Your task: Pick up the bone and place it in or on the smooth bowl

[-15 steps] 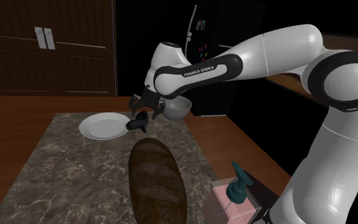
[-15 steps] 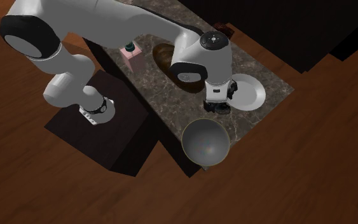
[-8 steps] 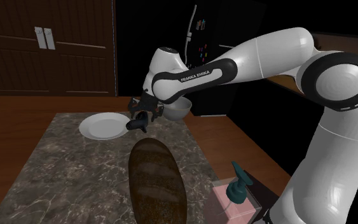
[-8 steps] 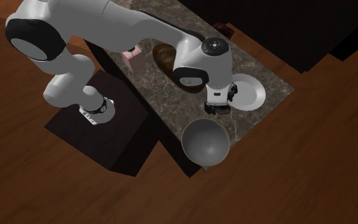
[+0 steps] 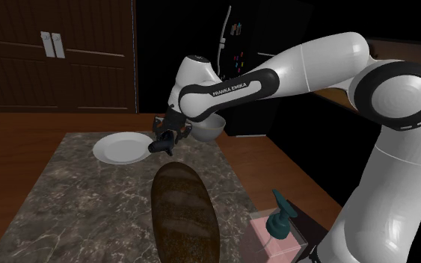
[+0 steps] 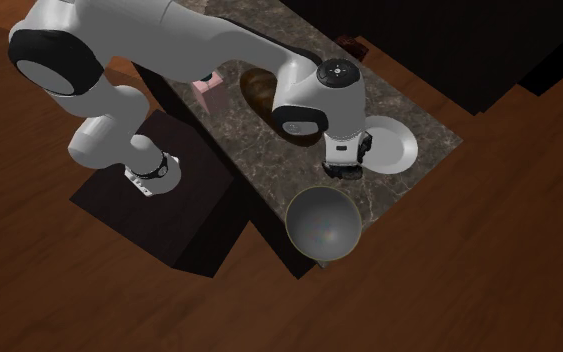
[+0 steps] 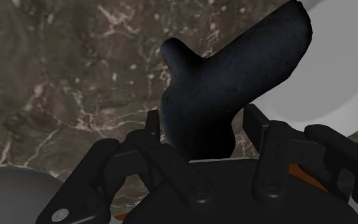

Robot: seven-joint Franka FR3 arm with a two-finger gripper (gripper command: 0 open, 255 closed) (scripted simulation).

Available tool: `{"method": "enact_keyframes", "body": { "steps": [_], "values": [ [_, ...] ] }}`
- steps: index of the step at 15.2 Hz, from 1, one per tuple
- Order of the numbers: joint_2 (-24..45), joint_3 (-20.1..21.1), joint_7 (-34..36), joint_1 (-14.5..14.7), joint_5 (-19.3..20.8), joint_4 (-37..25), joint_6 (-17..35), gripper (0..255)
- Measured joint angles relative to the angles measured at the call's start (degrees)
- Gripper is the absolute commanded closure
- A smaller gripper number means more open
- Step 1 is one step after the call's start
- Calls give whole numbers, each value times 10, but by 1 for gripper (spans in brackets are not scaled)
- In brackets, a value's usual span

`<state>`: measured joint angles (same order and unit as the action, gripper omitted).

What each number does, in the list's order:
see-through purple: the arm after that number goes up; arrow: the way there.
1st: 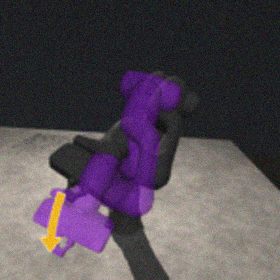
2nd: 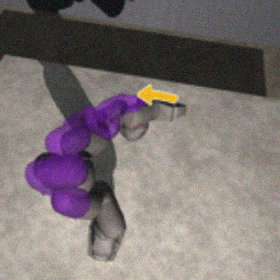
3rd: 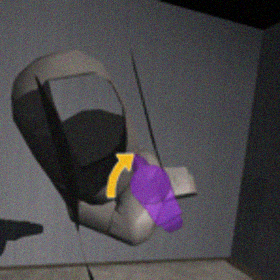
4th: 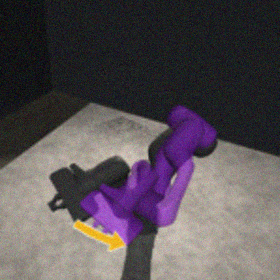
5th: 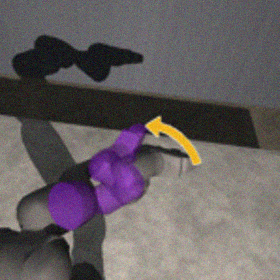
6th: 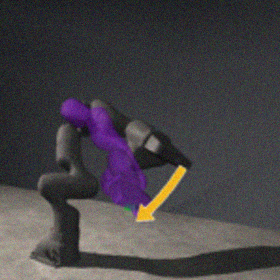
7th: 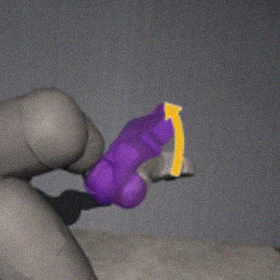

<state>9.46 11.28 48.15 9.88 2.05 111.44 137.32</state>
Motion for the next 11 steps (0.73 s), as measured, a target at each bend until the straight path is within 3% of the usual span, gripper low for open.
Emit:
{"method": "enact_keyframes", "body": {
  "steps": [5, 11],
  "values": [
    [0, 0, 0, 0, 0, 0, 0, 255],
    [-12, 1, -3, -1, -4, -23, -35, 255]
  ]
}}
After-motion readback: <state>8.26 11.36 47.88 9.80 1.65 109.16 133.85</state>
